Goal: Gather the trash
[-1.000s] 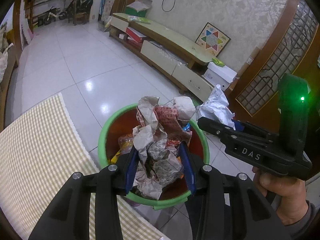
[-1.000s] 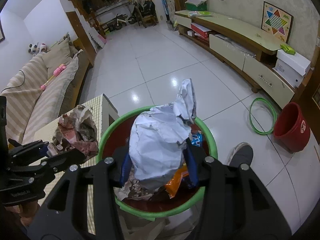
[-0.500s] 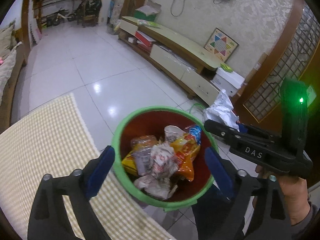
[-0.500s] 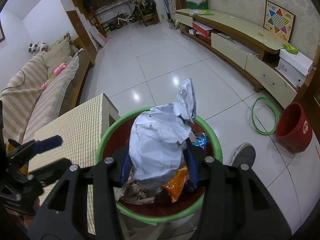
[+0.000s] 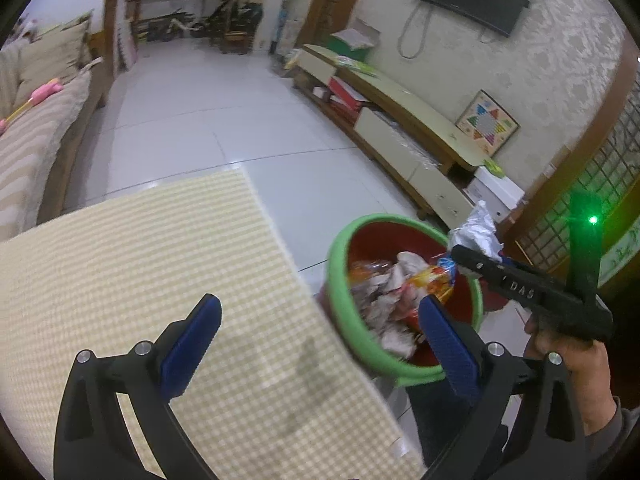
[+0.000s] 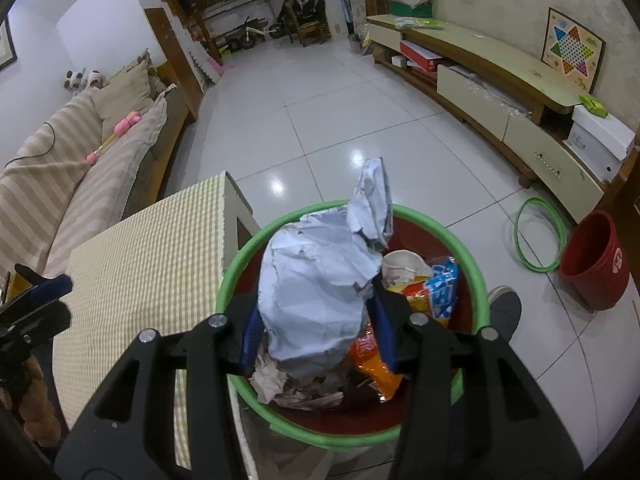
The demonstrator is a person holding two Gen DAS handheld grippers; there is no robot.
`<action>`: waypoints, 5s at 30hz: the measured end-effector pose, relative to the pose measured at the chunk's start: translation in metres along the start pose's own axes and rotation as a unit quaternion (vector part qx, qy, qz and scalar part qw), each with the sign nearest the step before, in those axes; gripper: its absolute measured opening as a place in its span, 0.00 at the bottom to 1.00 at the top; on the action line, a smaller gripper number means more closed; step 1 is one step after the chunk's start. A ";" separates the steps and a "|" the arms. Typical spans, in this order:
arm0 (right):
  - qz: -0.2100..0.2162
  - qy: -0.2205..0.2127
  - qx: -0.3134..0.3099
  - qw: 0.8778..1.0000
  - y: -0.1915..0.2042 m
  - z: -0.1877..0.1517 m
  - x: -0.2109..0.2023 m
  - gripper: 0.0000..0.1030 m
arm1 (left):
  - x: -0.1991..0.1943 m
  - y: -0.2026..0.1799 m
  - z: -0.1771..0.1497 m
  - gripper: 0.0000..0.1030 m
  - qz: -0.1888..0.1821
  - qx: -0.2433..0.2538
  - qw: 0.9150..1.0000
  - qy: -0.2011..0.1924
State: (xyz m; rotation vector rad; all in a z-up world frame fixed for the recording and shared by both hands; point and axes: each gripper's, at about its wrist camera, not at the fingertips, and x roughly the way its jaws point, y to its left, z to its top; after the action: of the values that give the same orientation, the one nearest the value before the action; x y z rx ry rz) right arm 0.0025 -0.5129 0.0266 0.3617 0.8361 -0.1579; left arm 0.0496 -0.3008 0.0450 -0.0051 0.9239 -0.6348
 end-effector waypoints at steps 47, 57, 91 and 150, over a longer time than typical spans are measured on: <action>0.016 -0.037 -0.091 0.995 0.183 -0.046 -0.034 0.95 | -0.136 0.156 -0.085 0.92 0.159 -0.095 0.980 -0.068; 0.042 -0.046 -0.115 0.991 0.243 -0.084 -0.037 0.95 | -0.162 0.176 -0.111 0.92 0.218 -0.121 0.963 -0.100; 0.014 -0.136 -0.139 0.981 0.240 -0.188 -0.055 0.95 | -0.152 0.163 -0.182 0.92 0.246 -0.097 0.953 -0.148; 0.001 -0.132 -0.128 0.983 0.233 -0.182 -0.050 0.95 | -0.144 0.151 -0.182 0.92 0.246 -0.075 0.955 -0.147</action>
State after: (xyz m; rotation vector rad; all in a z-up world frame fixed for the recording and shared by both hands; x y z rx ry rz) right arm -0.0921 -0.2290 0.0107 0.0955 0.5853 -0.0916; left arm -0.0717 -0.0561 -0.0013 -0.0057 0.6461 -0.0936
